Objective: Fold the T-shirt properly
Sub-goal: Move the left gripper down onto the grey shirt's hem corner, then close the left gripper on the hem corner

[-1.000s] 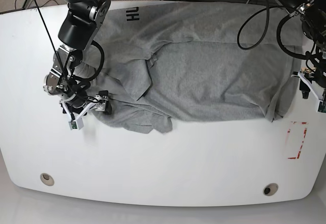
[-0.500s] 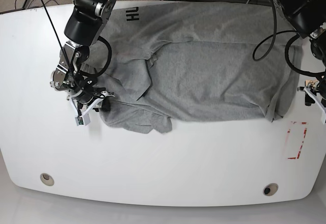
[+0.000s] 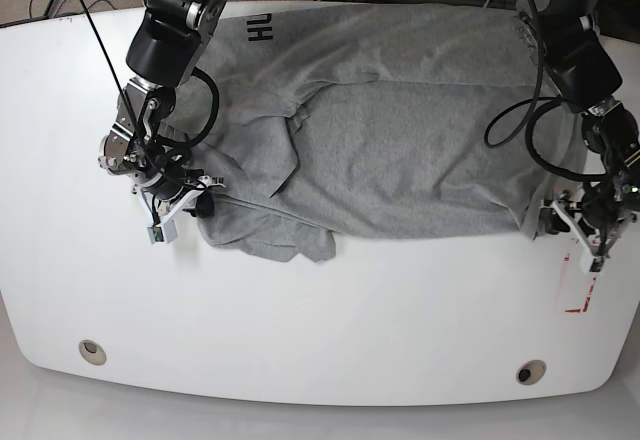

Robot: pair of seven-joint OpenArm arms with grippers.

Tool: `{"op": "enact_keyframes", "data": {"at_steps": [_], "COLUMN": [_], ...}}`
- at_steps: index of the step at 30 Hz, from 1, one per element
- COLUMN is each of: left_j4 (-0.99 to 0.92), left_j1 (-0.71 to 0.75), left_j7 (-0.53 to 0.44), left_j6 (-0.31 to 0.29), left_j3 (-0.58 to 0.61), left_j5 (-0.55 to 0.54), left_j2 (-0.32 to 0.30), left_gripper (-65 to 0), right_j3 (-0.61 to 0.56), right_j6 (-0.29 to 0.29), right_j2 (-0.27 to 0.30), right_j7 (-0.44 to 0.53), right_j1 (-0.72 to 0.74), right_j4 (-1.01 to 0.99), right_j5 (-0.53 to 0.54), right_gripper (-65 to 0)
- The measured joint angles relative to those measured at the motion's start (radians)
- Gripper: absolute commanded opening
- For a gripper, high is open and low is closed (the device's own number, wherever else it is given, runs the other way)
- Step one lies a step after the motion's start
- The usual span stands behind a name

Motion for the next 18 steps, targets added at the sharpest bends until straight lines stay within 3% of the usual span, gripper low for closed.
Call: {"op": "enact_keyframes", "data": {"at_steps": [9,18], "left_j4": [-0.148,-0.259], "left_j1": [-0.028,-0.042], "left_j7": [-0.112,-0.213], "left_j6": [-0.002,0.0], "left_j3": [0.122,0.16], "left_j5": [-0.003,-0.005], "left_j2": [0.011,0.015], "left_gripper": [-30.4,-30.4], "right_j3": [0.0,0.0], "right_j6": [0.0,0.0], "right_j2": [0.0,0.0], "right_j7": [0.001,0.001], "right_j1": [0.0,0.0], "right_j4": [0.0,0.0], "right_j5": [0.0,0.003], "right_gripper": [-63.3,-63.3]}}
